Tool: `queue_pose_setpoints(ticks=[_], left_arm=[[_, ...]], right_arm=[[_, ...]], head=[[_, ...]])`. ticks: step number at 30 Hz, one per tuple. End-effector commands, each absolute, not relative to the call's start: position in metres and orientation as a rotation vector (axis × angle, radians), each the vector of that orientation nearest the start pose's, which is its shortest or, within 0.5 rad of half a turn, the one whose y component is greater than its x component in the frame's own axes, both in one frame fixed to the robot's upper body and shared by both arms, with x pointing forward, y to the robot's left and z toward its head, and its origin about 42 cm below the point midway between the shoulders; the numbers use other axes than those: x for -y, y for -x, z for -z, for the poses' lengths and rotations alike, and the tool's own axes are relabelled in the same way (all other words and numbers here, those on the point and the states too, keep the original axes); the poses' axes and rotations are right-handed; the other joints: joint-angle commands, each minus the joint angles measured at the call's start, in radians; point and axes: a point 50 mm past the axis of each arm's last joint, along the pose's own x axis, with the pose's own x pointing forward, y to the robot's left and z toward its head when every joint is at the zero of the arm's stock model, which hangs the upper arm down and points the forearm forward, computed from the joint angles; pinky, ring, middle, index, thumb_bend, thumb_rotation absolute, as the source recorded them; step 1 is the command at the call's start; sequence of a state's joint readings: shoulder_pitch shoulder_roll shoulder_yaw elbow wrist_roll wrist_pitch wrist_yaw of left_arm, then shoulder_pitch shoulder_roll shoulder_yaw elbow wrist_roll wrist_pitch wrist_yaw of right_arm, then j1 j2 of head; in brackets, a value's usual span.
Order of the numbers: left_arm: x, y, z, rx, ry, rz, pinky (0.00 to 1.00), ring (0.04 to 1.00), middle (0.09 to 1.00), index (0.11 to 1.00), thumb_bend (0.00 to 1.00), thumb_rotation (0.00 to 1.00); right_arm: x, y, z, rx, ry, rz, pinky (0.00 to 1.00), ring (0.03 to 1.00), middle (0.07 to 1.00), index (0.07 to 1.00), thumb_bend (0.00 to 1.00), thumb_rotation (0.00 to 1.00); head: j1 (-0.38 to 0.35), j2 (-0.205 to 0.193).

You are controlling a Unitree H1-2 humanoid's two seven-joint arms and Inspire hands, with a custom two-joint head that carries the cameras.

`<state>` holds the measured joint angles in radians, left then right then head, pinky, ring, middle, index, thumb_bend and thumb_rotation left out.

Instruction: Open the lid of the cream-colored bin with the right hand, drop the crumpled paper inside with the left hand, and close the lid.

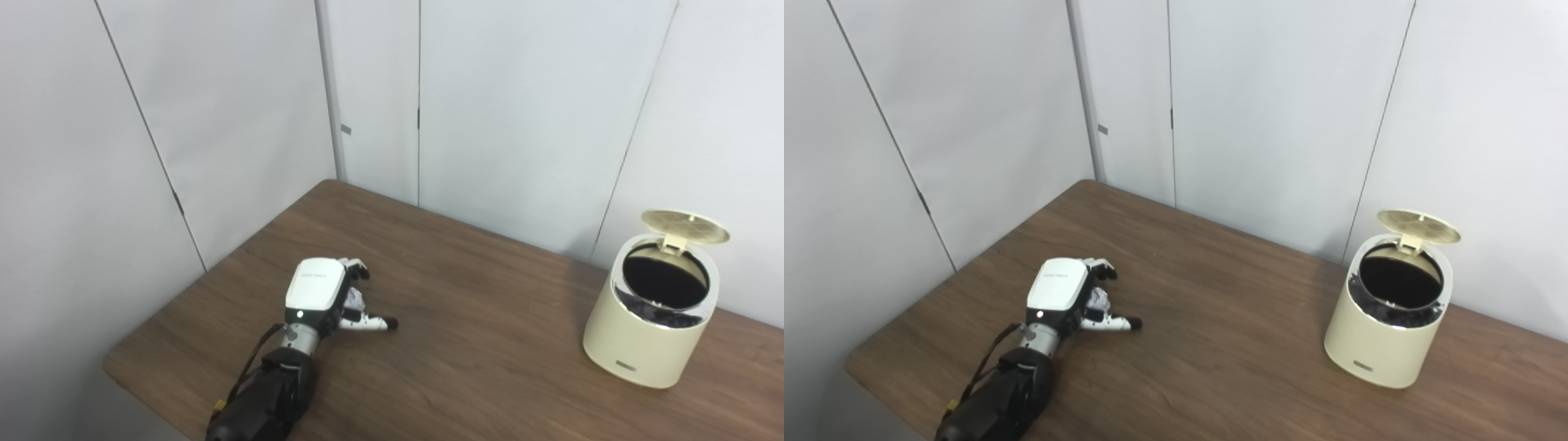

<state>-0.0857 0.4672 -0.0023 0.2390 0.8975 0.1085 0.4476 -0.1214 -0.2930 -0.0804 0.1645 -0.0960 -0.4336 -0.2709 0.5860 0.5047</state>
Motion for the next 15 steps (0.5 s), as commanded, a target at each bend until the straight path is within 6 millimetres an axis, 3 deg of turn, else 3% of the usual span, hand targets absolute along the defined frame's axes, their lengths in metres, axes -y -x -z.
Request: queue_pose_setpoints(ticks=[1, 3, 6, 15], left_arm=[[-0.39, -0.294, -0.097, 0.023, -1.378, -0.433, 0.26, 0.325, 0.393, 0.446, 0.71, 0.31], [-0.389, -0.292, -0.093, 0.021, -1.388, -0.435, 0.19, 0.246, 0.326, 0.39, 0.67, 0.27], [-0.387, -0.29, -0.088, 0.004, -1.414, -0.427, 0.16, 0.201, 0.278, 0.33, 0.67, 0.25], [-0.383, -0.283, -0.08, 0.083, -1.442, -0.417, 0.11, 0.157, 0.225, 0.271, 0.74, 0.21]], right_arm=[[0.359, -0.303, -0.133, 0.428, 0.399, 0.275, 0.52, 0.665, 0.694, 0.665, 0.48, 0.83], [0.359, -0.303, -0.134, 0.428, 0.396, 0.274, 0.52, 0.663, 0.692, 0.664, 0.48, 0.84], [0.36, -0.302, -0.135, 0.432, 0.4, 0.273, 0.51, 0.659, 0.688, 0.661, 0.49, 0.84], [0.359, -0.302, -0.137, 0.436, 0.366, 0.269, 0.5, 0.642, 0.673, 0.648, 0.53, 0.83]], head=[[-0.002, 0.003], [-0.003, 0.004], [-0.004, 0.007], [-0.014, 0.009]])
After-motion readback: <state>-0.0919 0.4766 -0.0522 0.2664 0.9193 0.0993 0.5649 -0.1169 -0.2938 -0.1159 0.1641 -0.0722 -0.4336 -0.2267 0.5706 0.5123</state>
